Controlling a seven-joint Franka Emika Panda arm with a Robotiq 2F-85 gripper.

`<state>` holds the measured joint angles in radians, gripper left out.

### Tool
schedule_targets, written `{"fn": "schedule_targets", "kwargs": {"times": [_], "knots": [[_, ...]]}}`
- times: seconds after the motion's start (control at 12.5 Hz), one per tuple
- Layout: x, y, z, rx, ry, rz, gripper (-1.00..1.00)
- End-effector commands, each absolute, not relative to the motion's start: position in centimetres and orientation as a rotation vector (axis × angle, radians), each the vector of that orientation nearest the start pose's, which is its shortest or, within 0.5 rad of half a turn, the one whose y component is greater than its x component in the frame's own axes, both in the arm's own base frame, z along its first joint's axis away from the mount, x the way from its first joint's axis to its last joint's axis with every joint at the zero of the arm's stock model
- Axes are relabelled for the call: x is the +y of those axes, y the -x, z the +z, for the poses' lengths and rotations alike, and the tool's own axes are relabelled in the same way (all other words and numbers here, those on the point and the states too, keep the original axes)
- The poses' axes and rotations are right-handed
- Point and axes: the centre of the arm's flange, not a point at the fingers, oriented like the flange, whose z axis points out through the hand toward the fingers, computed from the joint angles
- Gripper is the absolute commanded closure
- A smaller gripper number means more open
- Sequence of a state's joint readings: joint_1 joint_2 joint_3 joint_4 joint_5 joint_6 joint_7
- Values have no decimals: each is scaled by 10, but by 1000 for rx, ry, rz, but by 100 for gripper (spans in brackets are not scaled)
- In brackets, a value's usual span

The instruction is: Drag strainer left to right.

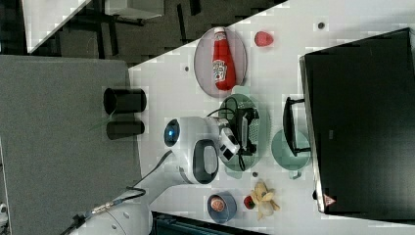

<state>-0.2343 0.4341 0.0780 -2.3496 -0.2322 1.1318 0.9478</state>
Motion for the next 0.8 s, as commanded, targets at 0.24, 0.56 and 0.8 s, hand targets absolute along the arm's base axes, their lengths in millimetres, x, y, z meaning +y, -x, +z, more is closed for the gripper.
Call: {"fn": "schedule_targets", "kwargs": {"times": [0.24,0.56,0.8], "knots": [[-89,-493,154,2290,2296,-1,-100],[-84,-506,176,2211,2315,-79,-100],[-60,-521,242,1885,2543,-187,-100]]}}
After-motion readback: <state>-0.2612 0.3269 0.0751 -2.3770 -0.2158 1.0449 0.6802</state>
